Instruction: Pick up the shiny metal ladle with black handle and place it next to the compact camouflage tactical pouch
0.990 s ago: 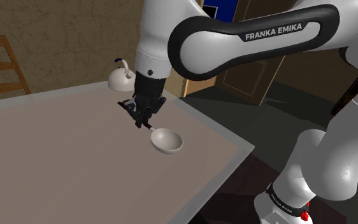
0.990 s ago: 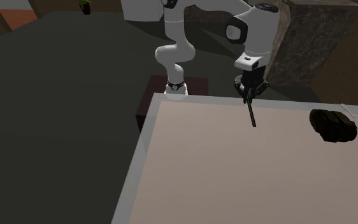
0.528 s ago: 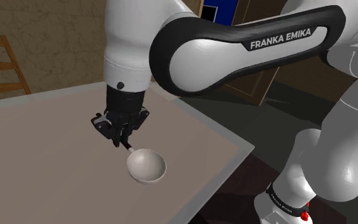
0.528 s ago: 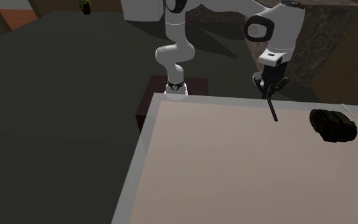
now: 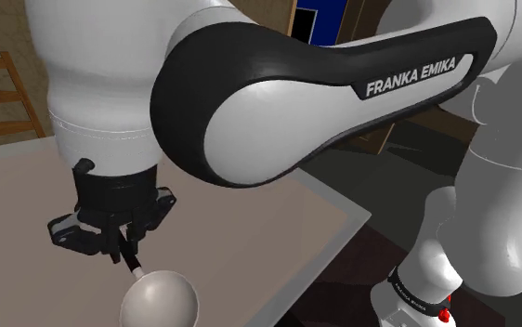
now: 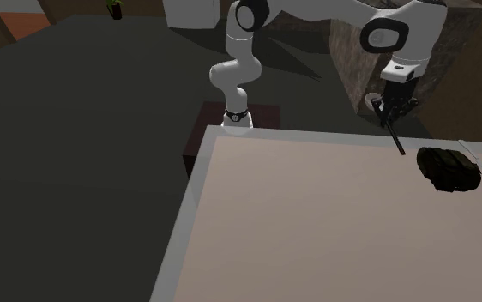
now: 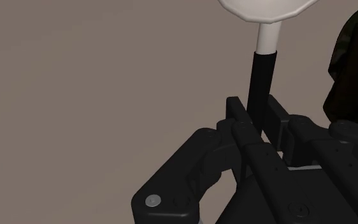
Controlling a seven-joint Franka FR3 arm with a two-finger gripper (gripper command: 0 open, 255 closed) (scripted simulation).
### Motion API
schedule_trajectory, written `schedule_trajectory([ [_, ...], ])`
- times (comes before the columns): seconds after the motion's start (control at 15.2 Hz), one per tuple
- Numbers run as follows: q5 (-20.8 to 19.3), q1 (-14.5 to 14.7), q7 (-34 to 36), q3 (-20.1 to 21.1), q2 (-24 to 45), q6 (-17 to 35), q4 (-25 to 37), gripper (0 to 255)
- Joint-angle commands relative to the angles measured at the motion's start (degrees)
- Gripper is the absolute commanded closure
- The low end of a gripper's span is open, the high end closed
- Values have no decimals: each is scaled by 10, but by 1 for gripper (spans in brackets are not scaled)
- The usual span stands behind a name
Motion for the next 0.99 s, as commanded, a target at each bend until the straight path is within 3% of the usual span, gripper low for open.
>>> schedule_trajectory([
  [0.0,-20,23,29,5,31,-11,36,255],
  [0.33,-73,98,90,8,124,-60,162,255],
  [0.92,-78,90,100,3,126,7,95,255],
])
